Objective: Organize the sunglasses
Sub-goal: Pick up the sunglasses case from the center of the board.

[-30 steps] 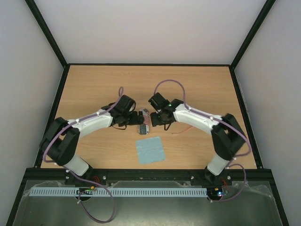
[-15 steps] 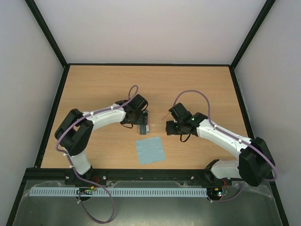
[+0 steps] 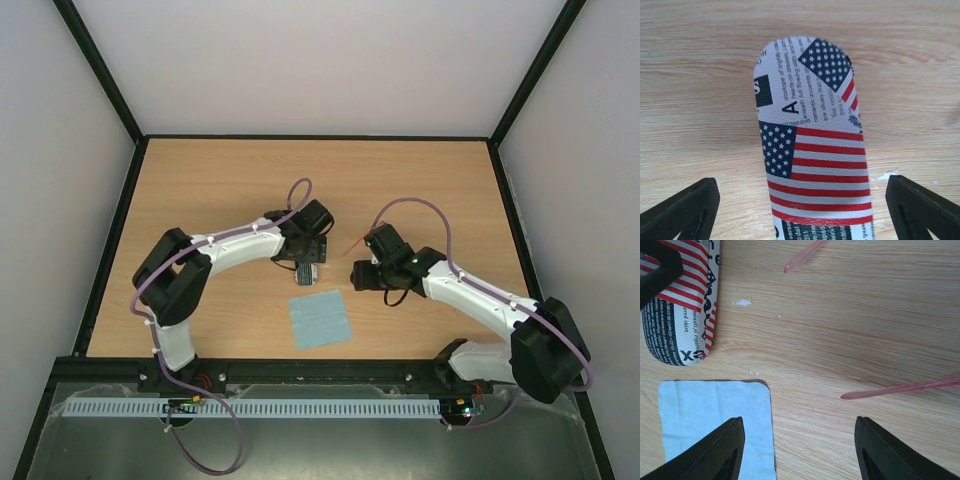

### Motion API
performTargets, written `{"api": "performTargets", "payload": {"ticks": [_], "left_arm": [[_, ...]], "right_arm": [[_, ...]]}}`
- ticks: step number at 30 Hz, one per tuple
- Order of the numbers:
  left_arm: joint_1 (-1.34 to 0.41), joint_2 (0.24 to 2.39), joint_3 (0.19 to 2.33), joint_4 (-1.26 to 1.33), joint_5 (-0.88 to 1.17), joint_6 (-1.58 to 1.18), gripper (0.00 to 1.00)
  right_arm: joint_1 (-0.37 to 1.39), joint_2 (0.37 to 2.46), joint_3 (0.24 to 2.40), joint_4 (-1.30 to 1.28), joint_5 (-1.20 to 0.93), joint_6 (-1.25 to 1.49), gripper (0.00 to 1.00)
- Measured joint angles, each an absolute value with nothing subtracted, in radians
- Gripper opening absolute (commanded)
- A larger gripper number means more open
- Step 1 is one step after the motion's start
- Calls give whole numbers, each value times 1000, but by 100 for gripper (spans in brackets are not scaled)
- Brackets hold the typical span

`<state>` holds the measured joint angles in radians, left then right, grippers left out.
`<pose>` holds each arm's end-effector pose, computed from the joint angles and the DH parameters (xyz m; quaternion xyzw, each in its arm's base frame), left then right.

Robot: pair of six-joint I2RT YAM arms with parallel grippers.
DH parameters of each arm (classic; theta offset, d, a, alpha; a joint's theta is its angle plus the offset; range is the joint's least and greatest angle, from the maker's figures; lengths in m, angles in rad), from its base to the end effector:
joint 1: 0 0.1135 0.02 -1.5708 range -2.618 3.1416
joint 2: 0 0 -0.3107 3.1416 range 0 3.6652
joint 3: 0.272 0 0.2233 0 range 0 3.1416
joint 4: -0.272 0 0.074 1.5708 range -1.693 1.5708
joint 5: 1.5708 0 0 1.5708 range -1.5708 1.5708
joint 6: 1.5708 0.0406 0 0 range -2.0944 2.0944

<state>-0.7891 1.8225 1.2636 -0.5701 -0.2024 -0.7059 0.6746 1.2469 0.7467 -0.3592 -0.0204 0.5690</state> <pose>0.2595 -0.2499 0.2484 0.0183 0.9708 -0.0759 0.2269 0.1662 0.1340 0.2707 -0.0530 0.9359 0.2106 0.2775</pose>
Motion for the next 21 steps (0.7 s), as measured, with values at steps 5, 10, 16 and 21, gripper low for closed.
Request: {"api": "performTargets", "payload": {"ticks": [5,10,16,21], "left_arm": [[-792,1870,1265,-579,-207,-727,84],[-792,1888,1285,-585,-207,-739,81],[-794,1888,1299,-591,-207,-746,83],[-797,1889,1299,-595,-208,-750,79]], "right_arm": [[673,1238,724,-342,-31,566,61],[667,1237,714,-327,-41,564,61],[666,1237,712,-311,-49,561,61],[665,1237,709,-308,-56,557,61]]}}
